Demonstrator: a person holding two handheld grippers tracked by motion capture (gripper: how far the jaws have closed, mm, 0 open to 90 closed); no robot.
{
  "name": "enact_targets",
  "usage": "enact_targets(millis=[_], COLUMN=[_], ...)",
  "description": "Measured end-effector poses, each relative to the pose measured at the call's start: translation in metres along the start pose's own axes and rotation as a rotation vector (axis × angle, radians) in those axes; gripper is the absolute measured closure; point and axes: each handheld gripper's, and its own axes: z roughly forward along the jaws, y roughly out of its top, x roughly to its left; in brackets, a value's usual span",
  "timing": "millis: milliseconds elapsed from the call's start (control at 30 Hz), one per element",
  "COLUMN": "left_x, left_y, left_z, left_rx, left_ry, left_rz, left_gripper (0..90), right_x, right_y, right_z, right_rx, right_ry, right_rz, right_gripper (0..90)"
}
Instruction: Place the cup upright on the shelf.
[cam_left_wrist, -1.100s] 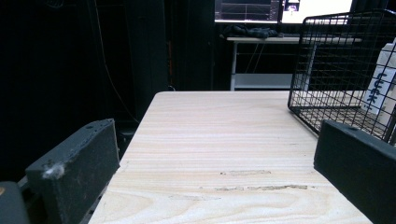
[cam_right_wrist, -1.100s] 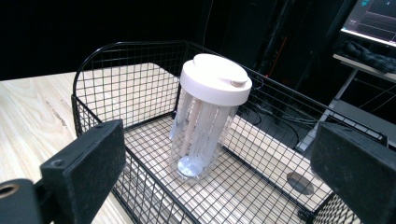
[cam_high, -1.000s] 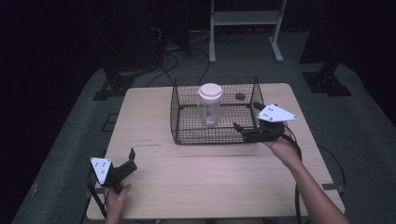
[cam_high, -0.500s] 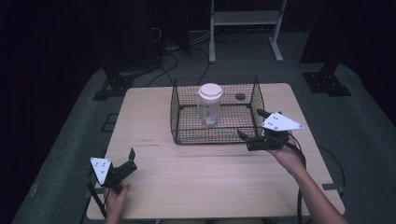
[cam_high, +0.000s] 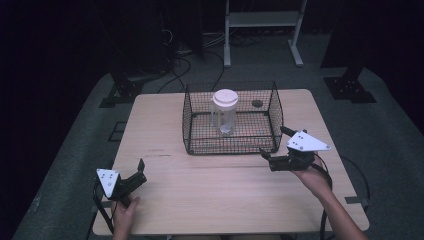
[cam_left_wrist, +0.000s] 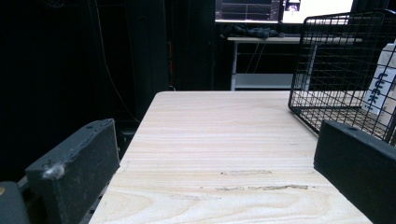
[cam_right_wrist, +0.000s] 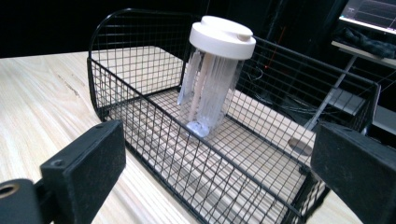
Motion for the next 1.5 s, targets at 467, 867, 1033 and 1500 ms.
enact_targets(millis=[467, 867, 1033, 1500], left_x=[0.0, -0.001, -0.001, -0.001], left_y=[0.0, 0.0, 0.0, 0.0], left_z=[0.0, 0.0, 0.0, 0.0], left_rx=[0.0, 0.0, -0.001, 0.001], left_ry=[0.001, 0.003, 0.003, 0.003], left_rz=[0.003, 0.005, 0.005, 0.006], left_gripper=[0.0, 0.0, 0.0, 0.0], right_x=[-0.001, 0.005, 0.007, 0.012], right_y=[-0.023, -0.041, -0.05, -0.078], right_z=[-0.016, -0.027, -0.03, -0.051], right_rx=[0.01, 0.022, 0.031, 0.035], right_ry=[-0.017, -0.028, -0.031, -0.081], right_rz=[0.033, 0.045, 0.053, 0.091], right_gripper=[2.8, 2.8, 2.8, 2.8])
